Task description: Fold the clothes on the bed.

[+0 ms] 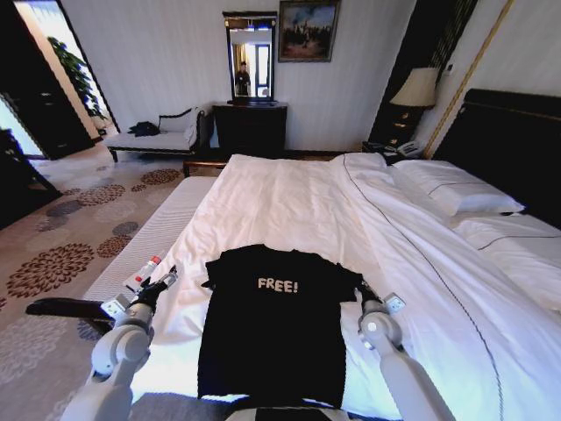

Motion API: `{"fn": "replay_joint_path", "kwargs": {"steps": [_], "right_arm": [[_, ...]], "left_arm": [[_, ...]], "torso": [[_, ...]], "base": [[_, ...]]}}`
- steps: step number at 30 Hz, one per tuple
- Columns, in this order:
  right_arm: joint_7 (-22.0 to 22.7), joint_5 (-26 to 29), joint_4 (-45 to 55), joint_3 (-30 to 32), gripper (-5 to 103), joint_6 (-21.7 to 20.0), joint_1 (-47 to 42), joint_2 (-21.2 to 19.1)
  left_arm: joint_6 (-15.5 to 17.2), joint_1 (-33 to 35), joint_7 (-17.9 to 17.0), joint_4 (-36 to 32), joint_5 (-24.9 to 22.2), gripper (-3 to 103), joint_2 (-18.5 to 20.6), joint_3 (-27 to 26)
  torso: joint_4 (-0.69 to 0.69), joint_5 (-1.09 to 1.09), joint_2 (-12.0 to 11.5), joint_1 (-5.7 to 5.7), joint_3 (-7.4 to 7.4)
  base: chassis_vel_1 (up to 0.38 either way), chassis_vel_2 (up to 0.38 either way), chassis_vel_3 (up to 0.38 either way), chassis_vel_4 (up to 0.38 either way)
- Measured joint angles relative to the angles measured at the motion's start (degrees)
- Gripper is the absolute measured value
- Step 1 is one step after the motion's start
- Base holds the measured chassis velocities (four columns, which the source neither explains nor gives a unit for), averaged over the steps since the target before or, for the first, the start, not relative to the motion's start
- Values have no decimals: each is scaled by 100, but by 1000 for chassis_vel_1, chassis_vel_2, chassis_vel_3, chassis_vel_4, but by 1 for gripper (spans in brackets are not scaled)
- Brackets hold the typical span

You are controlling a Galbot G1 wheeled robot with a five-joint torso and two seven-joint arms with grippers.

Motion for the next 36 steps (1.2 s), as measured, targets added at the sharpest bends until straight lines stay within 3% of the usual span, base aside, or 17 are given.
{"fn": "replay_joint_path", "kwargs": {"steps": [1, 2, 5, 9, 11, 12, 14, 16, 20, 26, 30, 36], "right_arm": [[0, 0, 0, 0, 13, 0, 0, 0], [34, -17, 68, 21, 24, 0, -75, 18], [127, 28, 308, 76, 39, 7, -327, 83], [142, 345, 470, 68, 51, 8, -460, 124], [141, 431, 497, 58, 51, 7, -478, 133], [142, 617, 539, 31, 62, 2, -499, 161], [142, 863, 552, -59, 73, -11, -504, 234], [151, 907, 558, -84, 73, -21, -509, 252], [174, 953, 622, -187, 94, -34, -571, 323], [178, 946, 618, -240, 83, -11, -584, 376], [179, 1004, 618, -244, 61, 39, -578, 391], [178, 1010, 573, -242, 44, 73, -536, 401]], "left_arm": [[0, 0, 0, 0, 0, 100, 0, 0], [0, -4, 0, 2, 0, 100, -5, 8], [-3, -17, -1, 19, 7, 100, -25, 36], [-6, -25, -2, 32, 17, 100, -30, 54], [-6, -27, -2, 36, 19, 100, -31, 57], [-7, -28, -2, 39, 23, 100, -31, 61], [-9, -26, -4, 39, 26, 100, -25, 60], [-10, -19, -5, 39, 25, 100, -19, 51], [-31, 15, -7, 41, -1, 100, 24, -27], [-45, 19, -8, 55, -12, 100, 30, -42], [-48, 5, -11, 66, -13, 100, 24, -23], [-52, -5, -13, 77, -13, 100, 26, -20]], "torso": [[0, 0, 0, 0, 0], [0, 0, 0, 0, 0], [0, 0, 0, 0, 0], [0, 0, 0, 0, 0], [0, 0, 0, 0, 0], [0, 0, 0, 0, 0], [1, 0, 0, 0, 0], [1, 0, 0, 0, 0], [1, 0, 0, 0, 0], [1, 0, 0, 0, 0], [0, 1, 0, 0, 0], [1, 1, 0, 0, 0]], "base": [[0, 0, 0, 0], [0, 0, 0, 0], [0, 0, 0, 0], [0, 0, 0, 0], [0, 0, 0, 0], [0, 0, 0, 0], [0, 0, 0, 0], [0, 0, 0, 0], [0, 0, 0, 0], [0, 0, 0, 0], [0, 0, 0, 0], [0, 0, 0, 0]]}}
